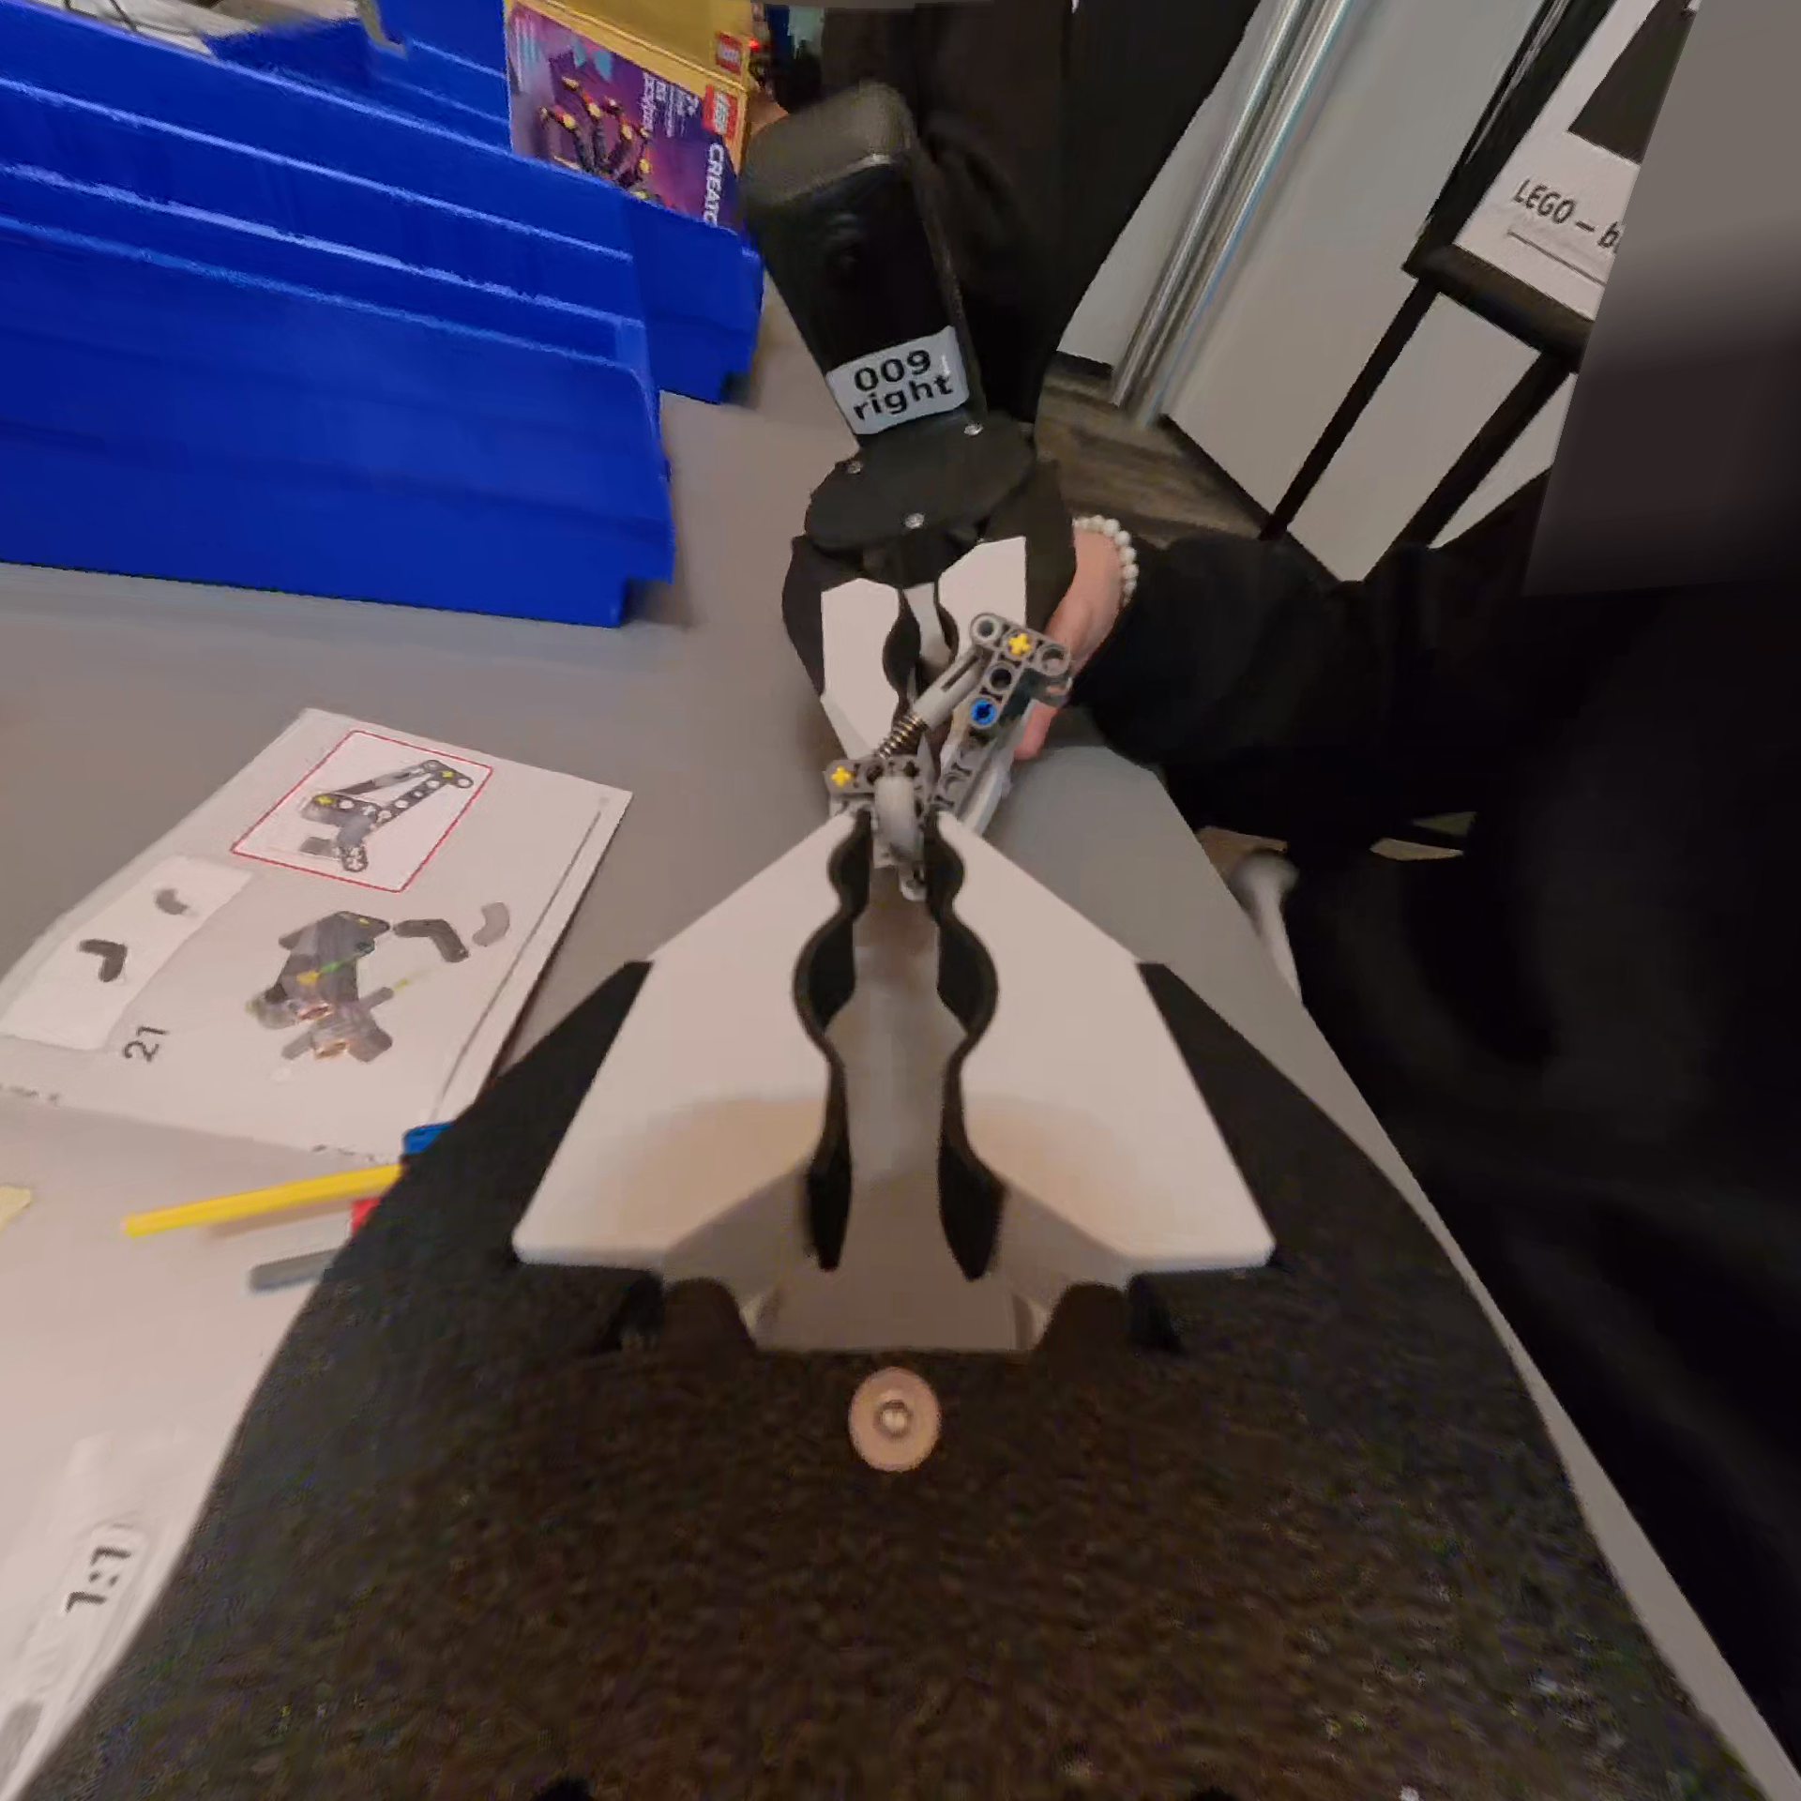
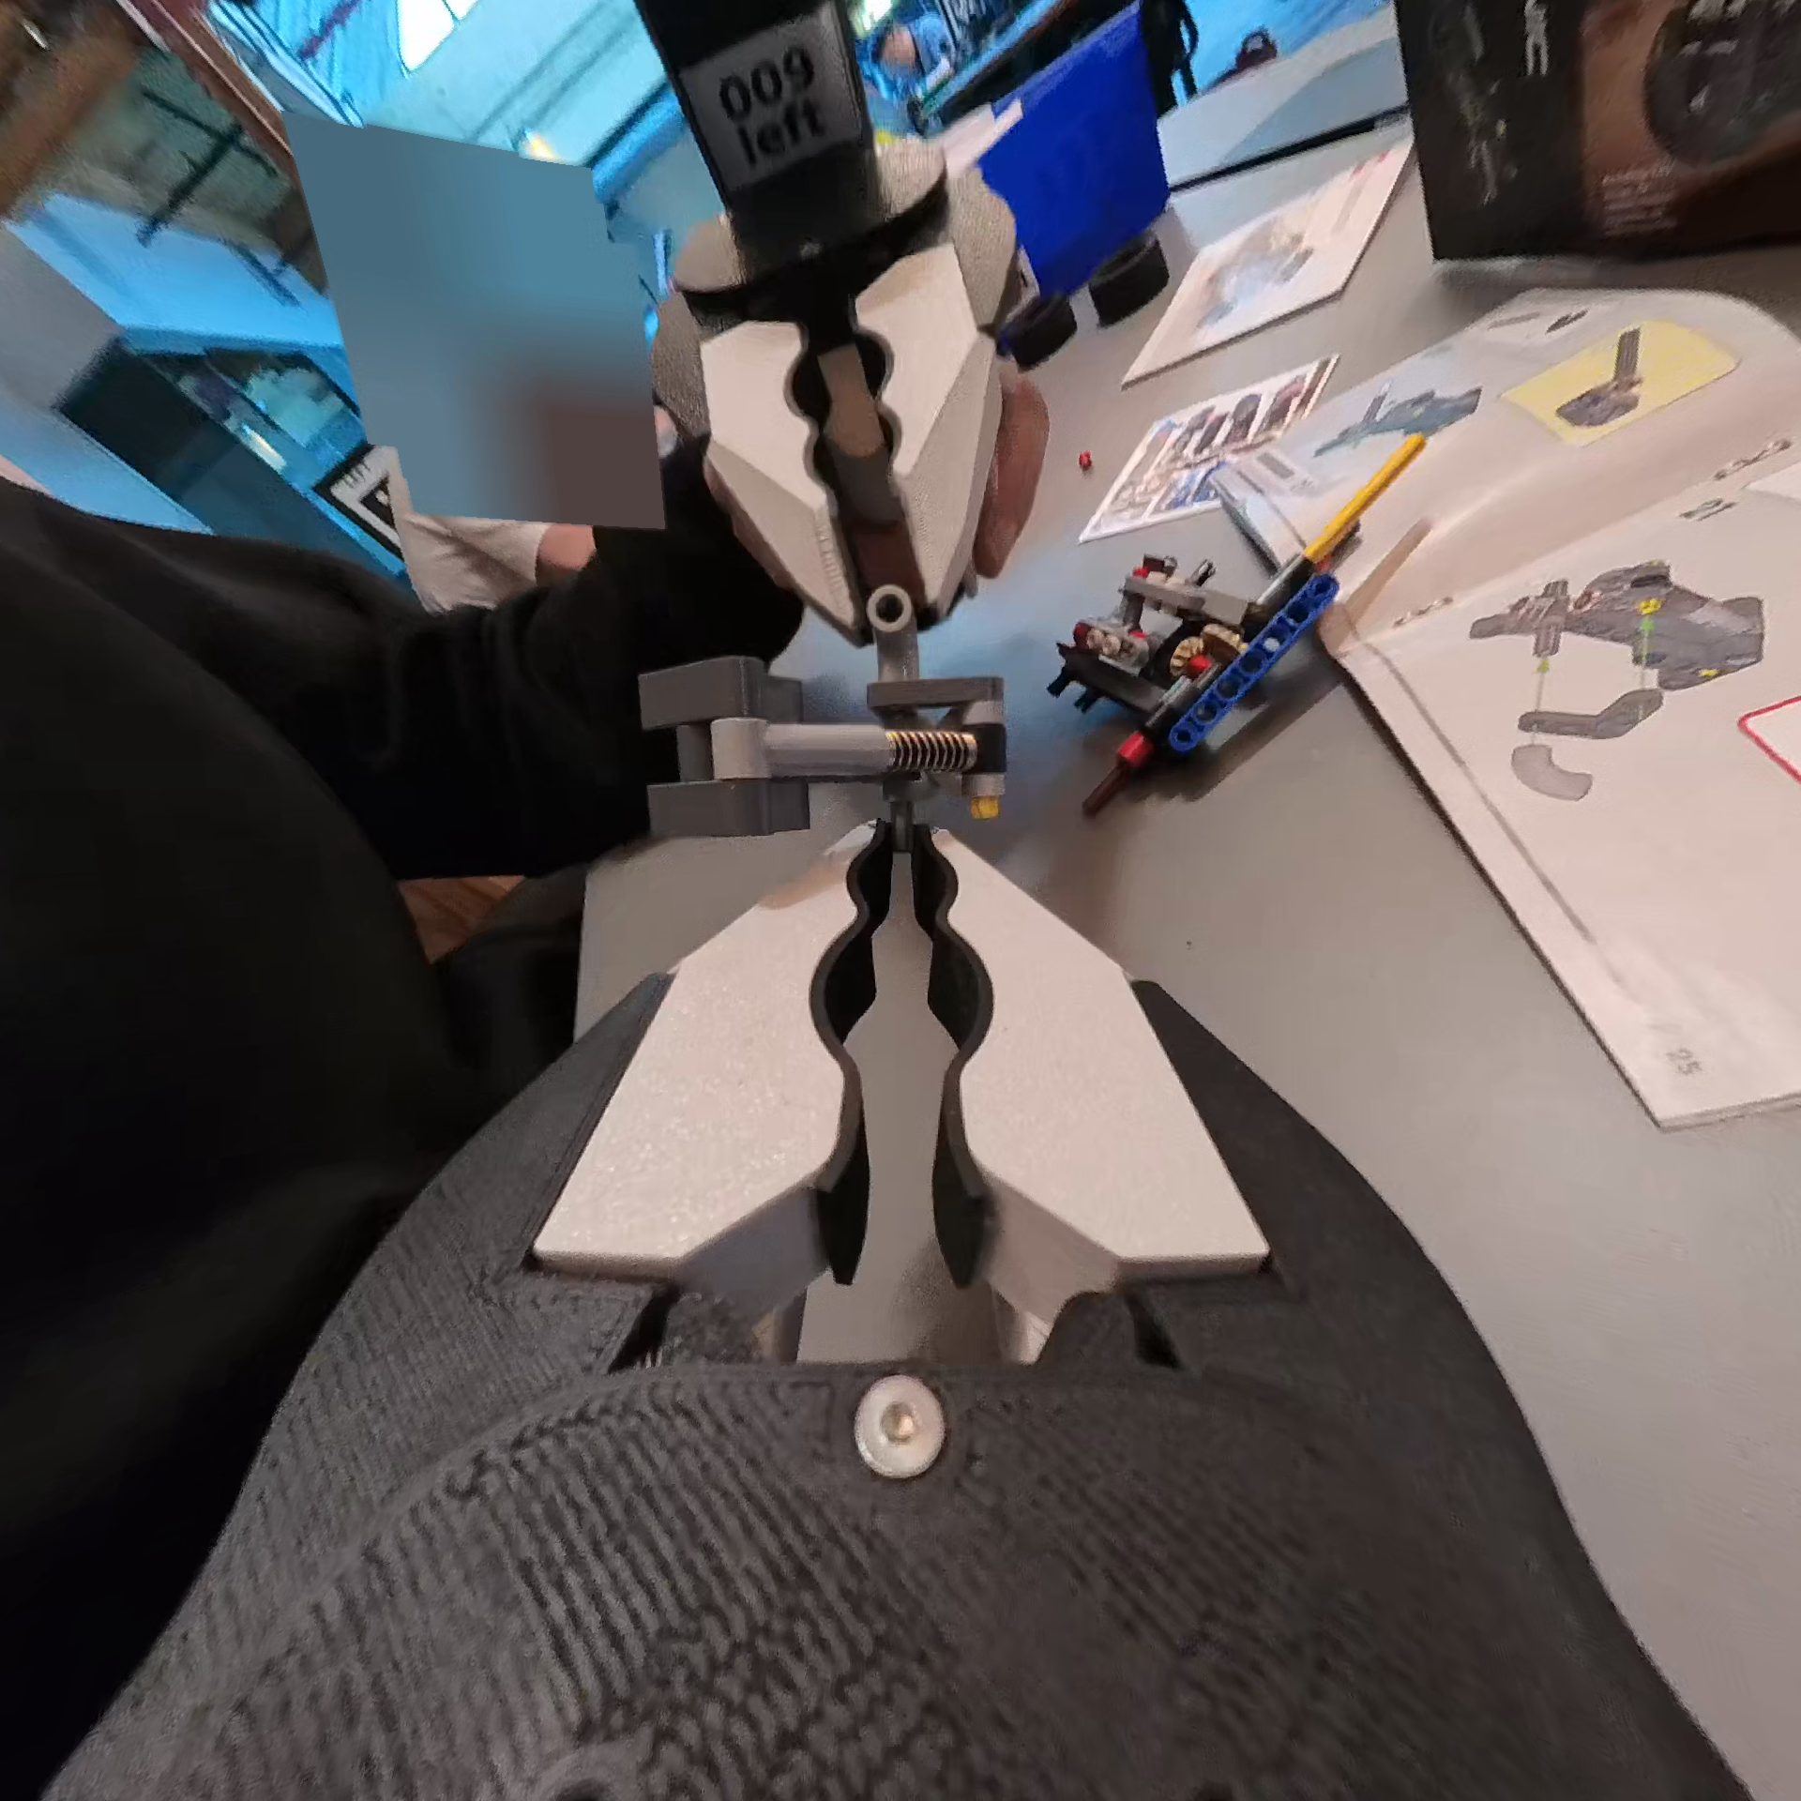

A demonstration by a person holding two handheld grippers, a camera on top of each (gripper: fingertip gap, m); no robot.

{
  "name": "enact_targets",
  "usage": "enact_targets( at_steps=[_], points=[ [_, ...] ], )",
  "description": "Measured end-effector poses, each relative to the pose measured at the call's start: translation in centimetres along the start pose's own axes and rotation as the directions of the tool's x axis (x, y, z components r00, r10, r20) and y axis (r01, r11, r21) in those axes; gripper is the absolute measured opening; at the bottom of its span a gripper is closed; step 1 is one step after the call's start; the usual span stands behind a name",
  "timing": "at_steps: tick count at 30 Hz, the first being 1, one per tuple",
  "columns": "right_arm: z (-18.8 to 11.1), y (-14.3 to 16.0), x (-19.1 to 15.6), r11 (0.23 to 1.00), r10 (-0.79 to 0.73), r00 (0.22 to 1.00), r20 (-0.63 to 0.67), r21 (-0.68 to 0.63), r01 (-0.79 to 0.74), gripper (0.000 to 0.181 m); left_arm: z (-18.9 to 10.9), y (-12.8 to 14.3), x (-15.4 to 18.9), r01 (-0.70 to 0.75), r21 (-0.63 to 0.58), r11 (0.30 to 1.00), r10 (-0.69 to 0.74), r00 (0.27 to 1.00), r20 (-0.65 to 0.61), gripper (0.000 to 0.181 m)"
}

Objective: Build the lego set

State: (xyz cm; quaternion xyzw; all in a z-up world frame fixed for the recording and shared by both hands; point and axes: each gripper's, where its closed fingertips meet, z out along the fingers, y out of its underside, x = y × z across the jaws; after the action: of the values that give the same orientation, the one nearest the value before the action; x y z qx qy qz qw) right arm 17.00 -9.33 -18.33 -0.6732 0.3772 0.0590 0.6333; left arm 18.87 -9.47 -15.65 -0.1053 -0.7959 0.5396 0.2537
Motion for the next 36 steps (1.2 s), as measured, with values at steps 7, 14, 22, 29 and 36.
enact_targets(
  at_steps=[7, 14, 22, 29, 36],
  points=[
    [0.2, 1.9, 0.2, 0.991, -0.042, 0.999, -0.028, -0.132, 0.038, 0.003, 0.9, 2.6, 0.9, 0.016, -0.128, 0.992, -0.025, 0.997, -0.074, 0.005],
    [0.6, 2.4, 0.2, 0.981, -0.097, 0.994, -0.055, -0.174, 0.086, 0.002, 0.9, 3.1, 0.9, -0.036, -0.132, 0.991, 0.024, 0.995, -0.093, 0.005],
    [0.4, 1.9, 0.7, 0.988, -0.071, 0.995, -0.077, -0.141, 0.059, 0.001, 1.2, 2.4, 0.2, 0.028, -0.051, 0.998, -0.032, 0.996, -0.080, 0.005],
    [0.1, 1.4, 1.2, 0.994, -0.039, 0.994, -0.100, -0.108, 0.028, 0.001, 1.0, 3.0, -0.6, 0.054, -0.045, 0.998, -0.056, 0.997, -0.057, 0.005],
    [0.0, 1.4, 1.2, 0.994, -0.032, 0.995, -0.092, -0.105, 0.022, 0.001, 1.1, 3.0, -0.5, 0.067, -0.025, 0.997, -0.068, 0.995, -0.078, 0.005]
  ],
)
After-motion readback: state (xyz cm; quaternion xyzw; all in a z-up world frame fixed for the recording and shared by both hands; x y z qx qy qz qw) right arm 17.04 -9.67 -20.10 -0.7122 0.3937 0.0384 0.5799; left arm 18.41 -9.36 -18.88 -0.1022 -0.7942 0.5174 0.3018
